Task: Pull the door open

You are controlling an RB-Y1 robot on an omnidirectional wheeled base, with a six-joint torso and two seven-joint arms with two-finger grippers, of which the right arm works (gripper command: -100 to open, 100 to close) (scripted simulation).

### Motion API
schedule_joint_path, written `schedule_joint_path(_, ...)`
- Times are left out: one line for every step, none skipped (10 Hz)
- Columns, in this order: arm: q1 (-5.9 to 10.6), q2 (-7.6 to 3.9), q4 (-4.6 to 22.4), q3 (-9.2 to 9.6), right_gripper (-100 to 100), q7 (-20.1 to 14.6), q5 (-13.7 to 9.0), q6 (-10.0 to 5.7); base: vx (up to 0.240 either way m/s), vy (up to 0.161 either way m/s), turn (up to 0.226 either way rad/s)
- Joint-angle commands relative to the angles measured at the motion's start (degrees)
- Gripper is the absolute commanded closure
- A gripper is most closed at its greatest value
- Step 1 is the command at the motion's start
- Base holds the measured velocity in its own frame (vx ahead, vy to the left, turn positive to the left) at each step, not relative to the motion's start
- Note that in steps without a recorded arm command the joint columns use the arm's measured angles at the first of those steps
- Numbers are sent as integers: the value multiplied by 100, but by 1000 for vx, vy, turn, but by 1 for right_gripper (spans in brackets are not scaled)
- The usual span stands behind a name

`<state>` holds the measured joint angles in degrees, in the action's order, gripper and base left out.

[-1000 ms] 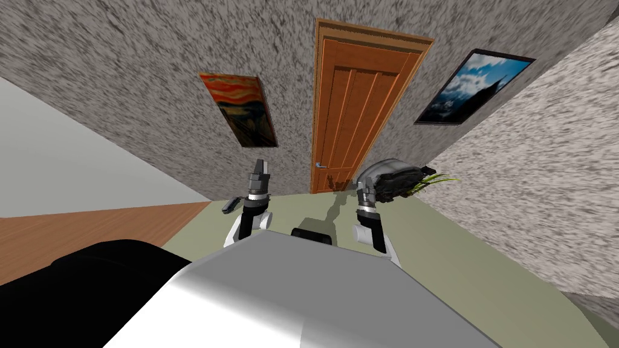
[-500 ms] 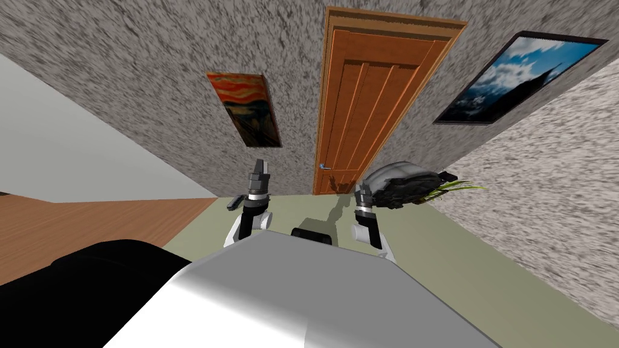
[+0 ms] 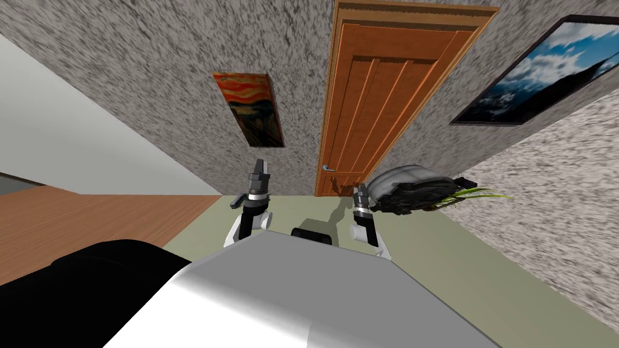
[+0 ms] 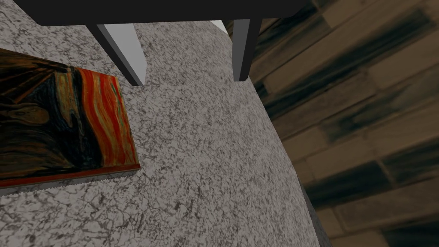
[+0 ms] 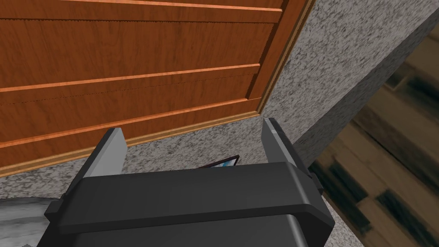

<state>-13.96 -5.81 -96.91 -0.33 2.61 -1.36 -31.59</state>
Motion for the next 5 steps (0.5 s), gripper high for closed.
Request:
schedule_joint_path(112, -22, 286, -21, -100, -54, -67, -86, 76, -1, 149)
schedule_joint_path(112, -22, 343, -21, -100, -54, -67, -86, 70, -6, 65)
schedule_joint_path(182, -39, 569, -36, -100, -91, -112, -144, 66, 8, 91)
schedule_joint_path(252, -56, 756, -50, -100, -129, -158, -202, 75, 2, 177)
schedule_joint_path(322, -74, 933, -65, -100, -166, -203, -260, 102, -4, 142)
